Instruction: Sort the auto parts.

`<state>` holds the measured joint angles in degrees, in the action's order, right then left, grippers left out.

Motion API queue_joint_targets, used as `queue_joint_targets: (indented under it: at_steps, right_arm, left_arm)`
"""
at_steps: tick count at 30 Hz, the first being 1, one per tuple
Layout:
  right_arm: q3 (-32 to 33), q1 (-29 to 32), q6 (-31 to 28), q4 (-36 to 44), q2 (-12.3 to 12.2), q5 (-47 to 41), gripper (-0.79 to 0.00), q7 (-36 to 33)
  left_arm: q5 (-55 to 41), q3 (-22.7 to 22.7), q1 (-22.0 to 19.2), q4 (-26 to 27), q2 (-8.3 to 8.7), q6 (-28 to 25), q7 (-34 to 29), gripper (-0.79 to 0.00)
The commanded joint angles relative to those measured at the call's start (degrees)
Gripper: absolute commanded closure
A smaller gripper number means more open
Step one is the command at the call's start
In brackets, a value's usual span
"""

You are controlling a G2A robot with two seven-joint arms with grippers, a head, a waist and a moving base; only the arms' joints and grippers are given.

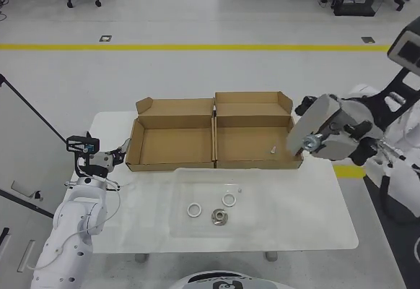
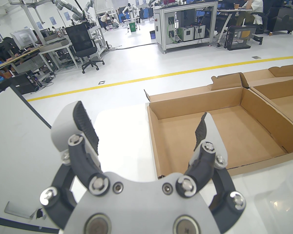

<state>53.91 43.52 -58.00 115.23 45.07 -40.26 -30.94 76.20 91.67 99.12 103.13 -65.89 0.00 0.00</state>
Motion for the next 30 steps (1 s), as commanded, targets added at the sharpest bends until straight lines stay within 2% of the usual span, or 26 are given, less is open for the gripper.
queue_joint_targets:
  at_steps: [1, 6, 10, 16, 21, 25, 30]
  right_arm:
    - [-0.41, 1.96, 0.00, 1.02, 0.70, -3.56, 0.000, 0.96]
    - [0.32, 5.09, 0.00, 2.20, 2.77, -9.59, 0.000, -0.32]
    - [1.69, 6.61, 0.00, 0.02, 3.83, -8.42, 0.000, -3.61]
    - [4.19, 7.06, 3.78, -2.37, 3.90, -0.09, 0.000, -8.19]
    - [5.67, 7.95, 7.00, -1.71, 3.97, 3.05, 0.000, -9.71]
    - [6.13, 8.64, 7.59, -1.08, 4.23, 2.45, 0.000, -9.93]
    - [5.68, 10.16, 4.54, -0.04, 4.95, -3.28, 0.000, -8.22]
  left_arm:
    - [0.00, 0.00, 0.00, 0.00, 0.00, 0.00, 0.00, -0.785]
    - [0.00, 0.00, 0.00, 0.00, 0.00, 0.00, 0.00, -0.785]
    - [0.00, 0.00, 0.00, 0.00, 0.00, 0.00, 0.00, -0.785]
    - [0.00, 0.00, 0.00, 0.00, 0.00, 0.00, 0.00, -0.785]
    - [0.00, 0.00, 0.00, 0.00, 0.00, 0.00, 0.00, -0.785]
    - [0.00, 0.00, 0.00, 0.00, 0.00, 0.00, 0.00, -0.785]
    - [0.00, 0.00, 0.00, 0.00, 0.00, 0.00, 0.00, -0.785]
